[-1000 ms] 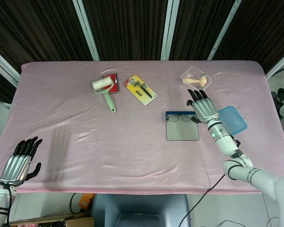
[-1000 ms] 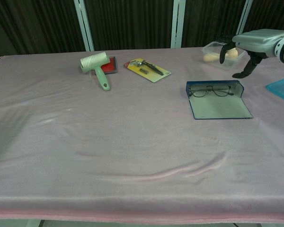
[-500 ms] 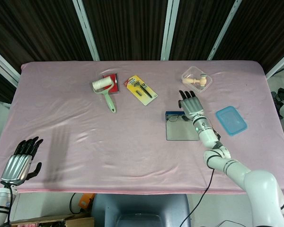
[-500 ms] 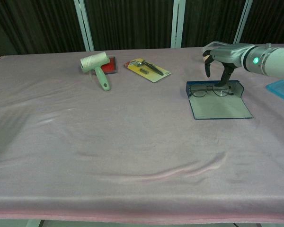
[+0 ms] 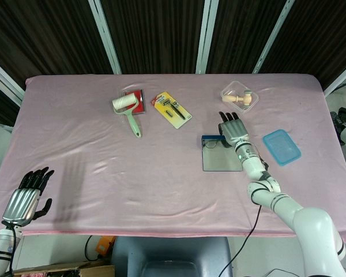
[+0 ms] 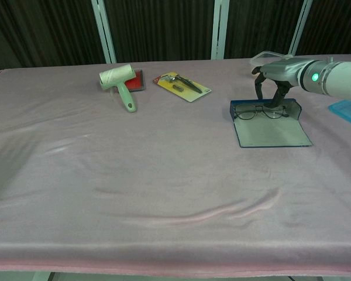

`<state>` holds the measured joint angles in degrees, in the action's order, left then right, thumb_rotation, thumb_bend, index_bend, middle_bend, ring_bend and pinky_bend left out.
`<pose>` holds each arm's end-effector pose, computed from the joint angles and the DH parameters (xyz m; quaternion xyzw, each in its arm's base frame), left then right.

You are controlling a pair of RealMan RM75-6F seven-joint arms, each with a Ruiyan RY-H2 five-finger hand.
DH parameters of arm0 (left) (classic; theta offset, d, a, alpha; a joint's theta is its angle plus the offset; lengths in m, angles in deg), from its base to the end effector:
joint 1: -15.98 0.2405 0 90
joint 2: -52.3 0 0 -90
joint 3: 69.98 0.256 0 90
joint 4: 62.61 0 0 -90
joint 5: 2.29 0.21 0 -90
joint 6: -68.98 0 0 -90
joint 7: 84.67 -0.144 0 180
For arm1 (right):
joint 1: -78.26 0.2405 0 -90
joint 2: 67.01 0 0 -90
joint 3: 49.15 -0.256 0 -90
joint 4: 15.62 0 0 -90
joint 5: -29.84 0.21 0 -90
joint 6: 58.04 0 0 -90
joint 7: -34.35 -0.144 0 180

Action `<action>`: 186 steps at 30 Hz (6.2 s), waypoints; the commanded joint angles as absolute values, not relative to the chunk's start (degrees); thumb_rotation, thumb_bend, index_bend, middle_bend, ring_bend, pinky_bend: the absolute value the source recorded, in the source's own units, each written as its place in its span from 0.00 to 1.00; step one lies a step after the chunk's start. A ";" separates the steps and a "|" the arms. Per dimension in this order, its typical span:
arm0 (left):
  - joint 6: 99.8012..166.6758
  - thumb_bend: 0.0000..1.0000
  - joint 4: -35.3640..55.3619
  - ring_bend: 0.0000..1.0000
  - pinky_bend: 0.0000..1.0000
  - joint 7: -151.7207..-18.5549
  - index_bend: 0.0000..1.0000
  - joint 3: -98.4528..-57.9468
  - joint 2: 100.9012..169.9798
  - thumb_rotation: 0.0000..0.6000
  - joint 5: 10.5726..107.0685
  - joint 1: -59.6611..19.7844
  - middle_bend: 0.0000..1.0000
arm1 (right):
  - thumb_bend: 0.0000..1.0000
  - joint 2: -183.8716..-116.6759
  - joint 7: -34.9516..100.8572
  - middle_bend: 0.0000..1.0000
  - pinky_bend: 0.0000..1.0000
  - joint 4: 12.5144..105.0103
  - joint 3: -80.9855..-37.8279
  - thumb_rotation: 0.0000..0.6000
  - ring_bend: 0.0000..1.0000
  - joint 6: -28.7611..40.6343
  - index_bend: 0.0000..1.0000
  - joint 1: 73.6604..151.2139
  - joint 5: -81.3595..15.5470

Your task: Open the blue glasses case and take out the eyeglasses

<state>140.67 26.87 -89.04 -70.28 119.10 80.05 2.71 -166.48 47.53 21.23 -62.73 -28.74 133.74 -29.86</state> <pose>-0.3135 0.2145 0.1157 -0.6710 -0.4072 -0.3119 0.5354 -0.2086 -0.4793 -0.0009 0.7441 -0.3508 0.2139 0.5268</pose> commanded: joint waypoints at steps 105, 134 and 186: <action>139.16 0.42 26.92 0.00 0.03 -89.53 0.00 -69.52 119.22 1.00 80.03 1.89 0.00 | 0.33 -170.28 33.58 0.00 0.00 8.68 -62.03 1.00 0.00 -17.49 0.11 126.20 -44.67; 140.72 0.42 27.68 0.00 0.03 -90.04 0.00 -69.25 119.05 1.00 81.00 2.52 0.00 | 0.45 -152.51 33.92 0.01 0.00 45.45 -52.30 1.00 0.00 -8.70 0.61 118.84 -53.38; 141.36 0.42 27.52 0.00 0.03 -87.01 0.00 -69.47 117.83 1.00 81.55 2.71 0.00 | 0.58 -170.44 38.65 0.08 0.00 37.97 -61.63 1.00 0.00 -14.89 0.71 130.41 -47.29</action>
<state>141.27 27.56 -87.15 -69.43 117.91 81.54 2.67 -167.53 36.10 39.33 -59.51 -13.12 127.93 -49.36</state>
